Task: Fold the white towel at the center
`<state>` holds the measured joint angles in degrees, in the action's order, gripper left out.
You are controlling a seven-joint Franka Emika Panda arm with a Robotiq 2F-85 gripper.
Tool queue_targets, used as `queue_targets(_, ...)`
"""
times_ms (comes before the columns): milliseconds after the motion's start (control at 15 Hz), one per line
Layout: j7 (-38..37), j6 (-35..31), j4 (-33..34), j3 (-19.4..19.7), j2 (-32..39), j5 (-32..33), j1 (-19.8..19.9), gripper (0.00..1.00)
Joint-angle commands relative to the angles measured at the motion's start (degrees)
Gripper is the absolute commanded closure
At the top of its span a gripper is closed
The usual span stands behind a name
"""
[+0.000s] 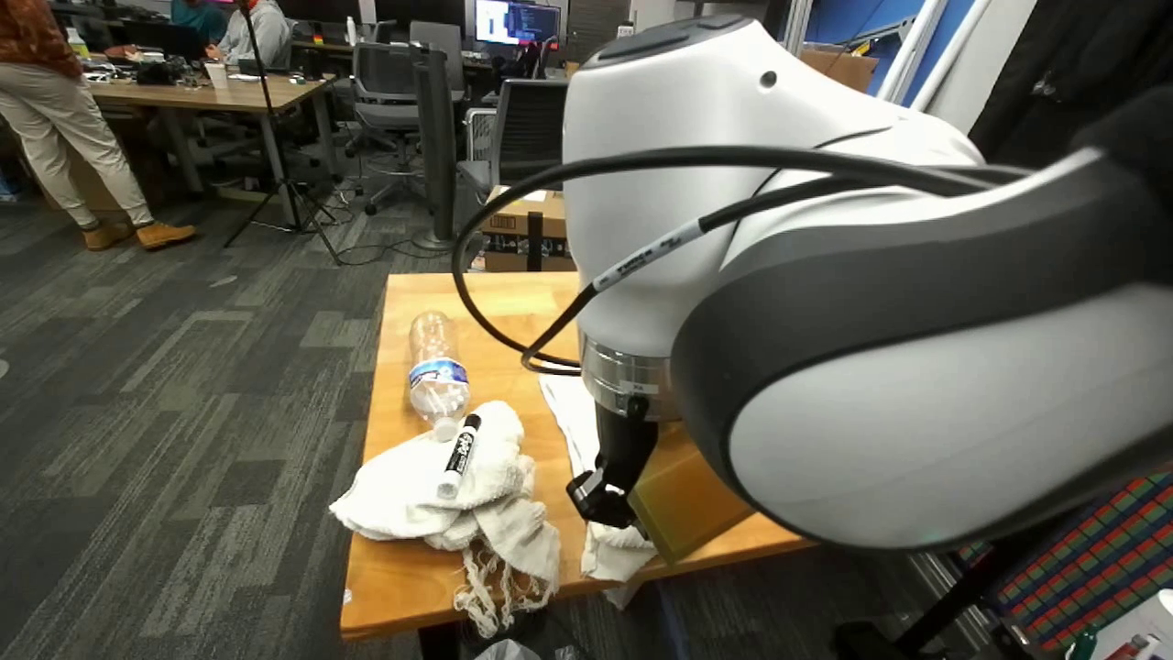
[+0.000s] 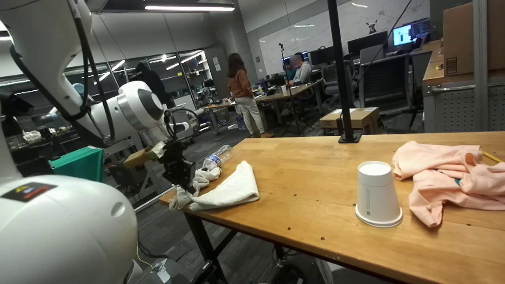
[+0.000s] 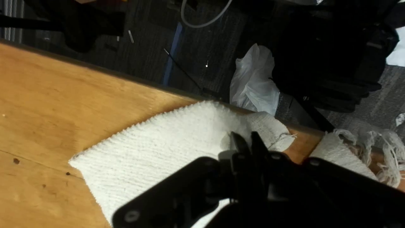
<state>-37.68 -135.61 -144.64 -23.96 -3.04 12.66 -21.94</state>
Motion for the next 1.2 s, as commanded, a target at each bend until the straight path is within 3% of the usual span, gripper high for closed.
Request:
queue_targets(0, 0.95, -0.02, -0.55, -0.23, -0.57, -2.19, -0.39, 0.98)
queue_targets(133, 0.93, 0.04, -0.61, -0.23, -0.34, -2.29, -0.39, 0.92)
queue_targets(200, 1.11, 0.03, -0.63, -0.2, -0.22, -2.5, -0.4, 0.67)
queue_targets(333, 1.28, -0.06, -0.71, -0.15, -0.14, -2.75, -0.41, 0.63)
queue_targets(867, 3.75, -0.09, -1.36, 0.13, -1.7, -7.24, -0.39, 0.03)
queue_targets(933, 3.49, -0.2, -2.2, 0.21, -3.8, -7.46, -0.29, 0.0)
queue_targets(1000, 2.04, 0.05, -0.58, 0.06, 0.31, -5.45, -0.07, 0.0)
queue_targets(1067, 2.04, 0.07, -0.56, 0.05, 0.06, -5.48, -0.03, 0.06)
queue_targets(1133, 2.04, 0.08, -0.62, 0.06, 0.15, -5.47, -0.04, 0.0)
